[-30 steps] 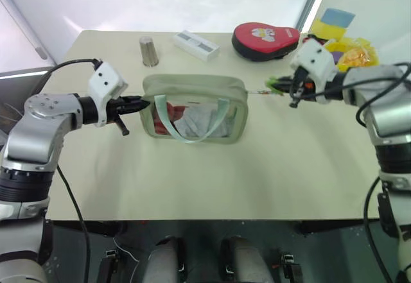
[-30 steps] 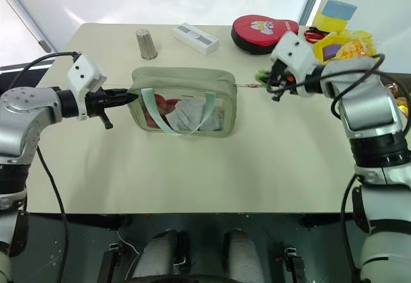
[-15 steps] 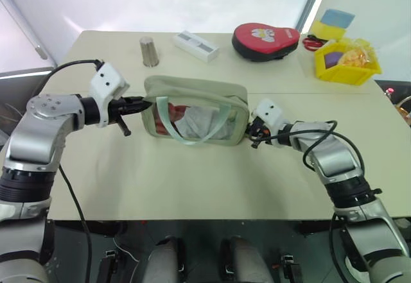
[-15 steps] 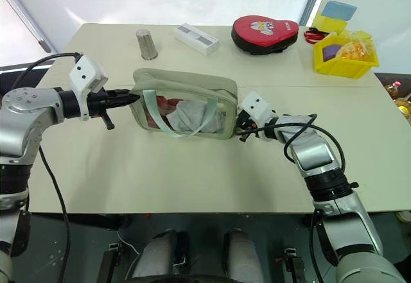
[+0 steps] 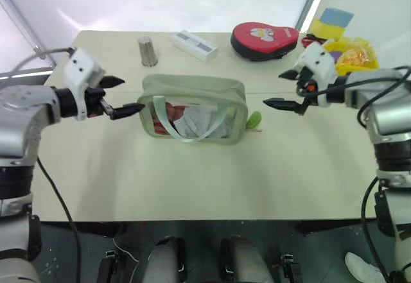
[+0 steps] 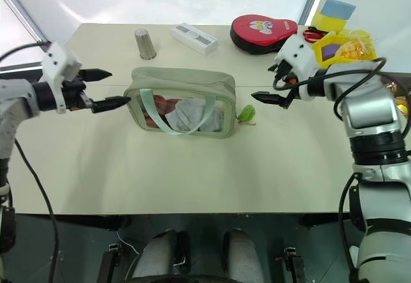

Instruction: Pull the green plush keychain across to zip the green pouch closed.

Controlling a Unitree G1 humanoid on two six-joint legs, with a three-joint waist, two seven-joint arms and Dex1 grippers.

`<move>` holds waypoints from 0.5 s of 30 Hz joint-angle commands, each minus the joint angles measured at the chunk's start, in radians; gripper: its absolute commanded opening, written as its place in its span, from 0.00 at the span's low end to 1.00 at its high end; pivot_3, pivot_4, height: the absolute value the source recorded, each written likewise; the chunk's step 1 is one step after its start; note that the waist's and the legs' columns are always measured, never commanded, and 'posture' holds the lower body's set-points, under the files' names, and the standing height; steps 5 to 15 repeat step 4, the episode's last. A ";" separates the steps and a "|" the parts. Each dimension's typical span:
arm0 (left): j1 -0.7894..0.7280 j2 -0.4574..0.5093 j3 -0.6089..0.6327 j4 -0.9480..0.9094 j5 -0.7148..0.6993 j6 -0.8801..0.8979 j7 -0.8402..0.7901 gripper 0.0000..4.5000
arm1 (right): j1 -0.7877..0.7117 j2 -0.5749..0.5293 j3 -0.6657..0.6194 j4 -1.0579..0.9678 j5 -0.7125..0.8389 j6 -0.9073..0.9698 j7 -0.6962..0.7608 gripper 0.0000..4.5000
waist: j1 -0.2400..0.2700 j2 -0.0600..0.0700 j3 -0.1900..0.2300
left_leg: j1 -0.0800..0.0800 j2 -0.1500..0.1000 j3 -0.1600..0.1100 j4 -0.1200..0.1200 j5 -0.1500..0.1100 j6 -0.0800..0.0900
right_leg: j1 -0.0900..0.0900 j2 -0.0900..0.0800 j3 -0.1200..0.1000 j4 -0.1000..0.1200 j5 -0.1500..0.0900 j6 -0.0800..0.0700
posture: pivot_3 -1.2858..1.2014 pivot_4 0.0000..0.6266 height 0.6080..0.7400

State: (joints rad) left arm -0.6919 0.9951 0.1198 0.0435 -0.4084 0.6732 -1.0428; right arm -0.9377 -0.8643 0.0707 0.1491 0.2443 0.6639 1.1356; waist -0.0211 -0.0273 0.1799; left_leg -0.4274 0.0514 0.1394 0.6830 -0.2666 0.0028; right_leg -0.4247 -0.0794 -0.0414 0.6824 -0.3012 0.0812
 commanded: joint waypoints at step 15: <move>-0.091 0.063 0.046 0.101 -0.012 -0.041 -0.068 1.00 | -0.082 -0.016 -0.078 -0.100 0.147 0.138 0.057 1.00 | 0.003 0.000 0.000 | 0.000 0.000 0.000 0.000 0.000 0.000 | 0.000 0.000 0.000 0.000 0.000 0.000 | 0.52 0.24 1.00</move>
